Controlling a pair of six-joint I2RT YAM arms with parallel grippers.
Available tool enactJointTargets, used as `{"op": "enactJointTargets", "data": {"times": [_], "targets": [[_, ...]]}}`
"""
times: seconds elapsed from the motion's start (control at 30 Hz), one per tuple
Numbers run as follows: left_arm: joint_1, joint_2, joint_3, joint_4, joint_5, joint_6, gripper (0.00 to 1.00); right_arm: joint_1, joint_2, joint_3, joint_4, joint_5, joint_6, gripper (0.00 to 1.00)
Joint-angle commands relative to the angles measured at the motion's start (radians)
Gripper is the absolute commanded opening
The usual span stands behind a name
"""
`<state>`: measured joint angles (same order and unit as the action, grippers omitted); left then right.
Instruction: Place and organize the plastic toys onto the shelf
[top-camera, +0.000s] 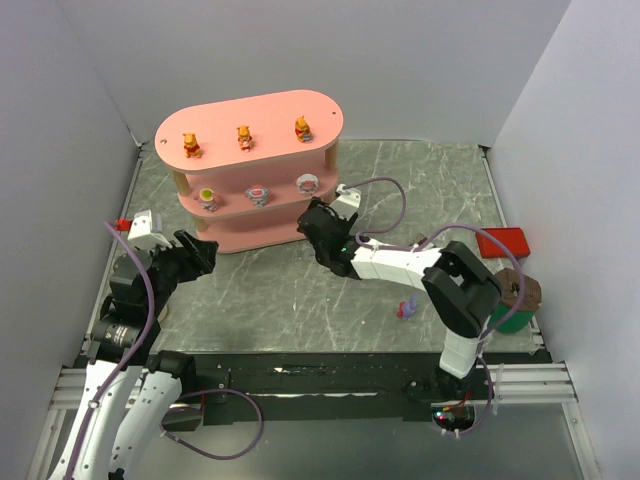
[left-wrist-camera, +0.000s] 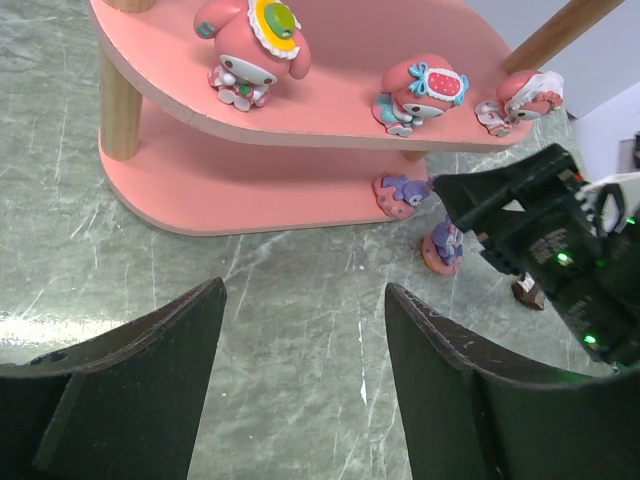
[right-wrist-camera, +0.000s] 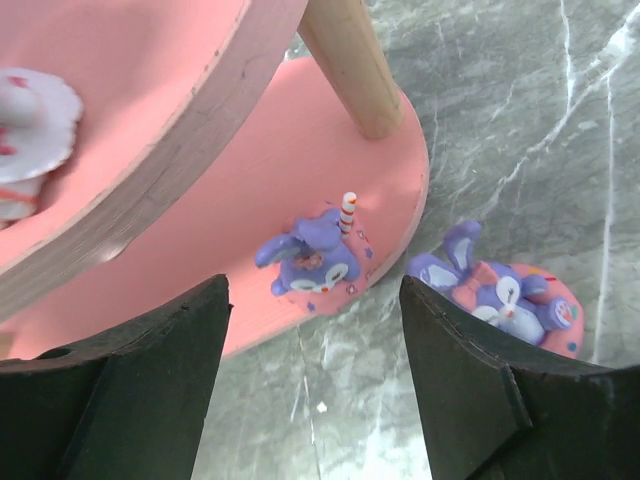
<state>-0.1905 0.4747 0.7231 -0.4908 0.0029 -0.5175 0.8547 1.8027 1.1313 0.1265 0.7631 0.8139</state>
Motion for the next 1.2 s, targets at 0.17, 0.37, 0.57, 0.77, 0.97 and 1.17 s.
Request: {"op": "enactJointTargets", "data": {"times": [0.17,0.37,0.57,0.77,0.97,1.17], "targets": [[0.003,-0.015,-0.001,0.028,0.000,-0.009,0.72,-0.052,-0.160,-0.062,-0.121,-0.203,-0.065,0.77],[0.003,-0.024,-0.002,0.029,0.000,-0.009,0.74,-0.153,-0.164,-0.067,-0.220,-0.394,-0.192,0.83],[0.003,-0.027,-0.004,0.029,0.000,-0.007,0.74,-0.232,-0.074,-0.034,-0.234,-0.545,-0.361,0.85],[0.003,-0.028,-0.005,0.031,0.000,-0.007,0.75,-0.250,-0.002,-0.008,-0.229,-0.579,-0.375,0.84],[0.003,-0.022,-0.007,0.034,0.006,-0.007,0.75,-0.255,0.049,0.015,-0.264,-0.581,-0.372,0.87],[0.003,-0.021,-0.007,0.035,0.012,-0.006,0.75,-0.253,0.064,0.001,-0.257,-0.590,-0.349,0.80]]}}
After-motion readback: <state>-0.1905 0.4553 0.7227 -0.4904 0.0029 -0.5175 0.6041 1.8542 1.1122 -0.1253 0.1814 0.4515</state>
